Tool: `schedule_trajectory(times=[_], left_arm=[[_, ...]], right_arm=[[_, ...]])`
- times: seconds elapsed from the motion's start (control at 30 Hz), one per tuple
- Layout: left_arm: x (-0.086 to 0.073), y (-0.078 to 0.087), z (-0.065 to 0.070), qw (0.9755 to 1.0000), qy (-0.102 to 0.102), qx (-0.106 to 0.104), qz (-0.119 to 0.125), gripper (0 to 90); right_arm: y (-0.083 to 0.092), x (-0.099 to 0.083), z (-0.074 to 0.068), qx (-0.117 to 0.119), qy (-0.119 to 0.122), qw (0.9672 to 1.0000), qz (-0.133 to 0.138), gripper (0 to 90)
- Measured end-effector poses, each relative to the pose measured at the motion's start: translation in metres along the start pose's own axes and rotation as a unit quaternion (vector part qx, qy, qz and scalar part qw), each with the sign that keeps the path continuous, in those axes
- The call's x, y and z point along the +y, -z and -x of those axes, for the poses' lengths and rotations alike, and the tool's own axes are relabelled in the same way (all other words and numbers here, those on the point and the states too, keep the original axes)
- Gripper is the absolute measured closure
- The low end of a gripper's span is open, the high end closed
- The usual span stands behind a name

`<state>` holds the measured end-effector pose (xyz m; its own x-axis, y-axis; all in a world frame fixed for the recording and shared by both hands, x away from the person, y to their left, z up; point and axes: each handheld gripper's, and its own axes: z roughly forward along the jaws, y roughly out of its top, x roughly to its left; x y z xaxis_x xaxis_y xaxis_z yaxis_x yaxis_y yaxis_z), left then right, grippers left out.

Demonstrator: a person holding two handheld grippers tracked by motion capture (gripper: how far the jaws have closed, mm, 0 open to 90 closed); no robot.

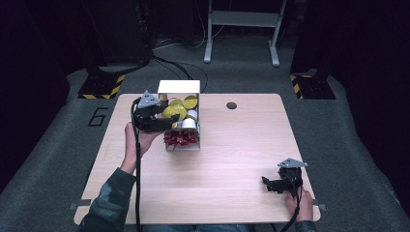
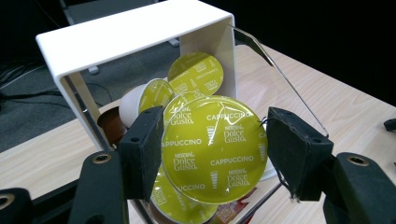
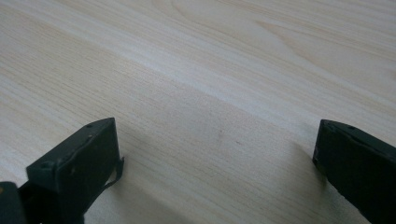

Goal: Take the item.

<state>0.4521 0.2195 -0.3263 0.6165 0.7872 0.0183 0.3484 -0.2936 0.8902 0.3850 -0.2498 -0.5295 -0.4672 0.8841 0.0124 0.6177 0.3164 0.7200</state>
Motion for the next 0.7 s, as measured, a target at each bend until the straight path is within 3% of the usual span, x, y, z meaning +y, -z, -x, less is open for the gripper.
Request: schedule_trajectory(times=[0.7], left_arm=[[0.008, 0.039, -0.005, 0.9993, -0.010, 0.007, 0.036, 38.3]], right_arm=[[0.000, 0.000, 0.000, 0.000, 0.000, 1.0000, 0.000, 0.0]])
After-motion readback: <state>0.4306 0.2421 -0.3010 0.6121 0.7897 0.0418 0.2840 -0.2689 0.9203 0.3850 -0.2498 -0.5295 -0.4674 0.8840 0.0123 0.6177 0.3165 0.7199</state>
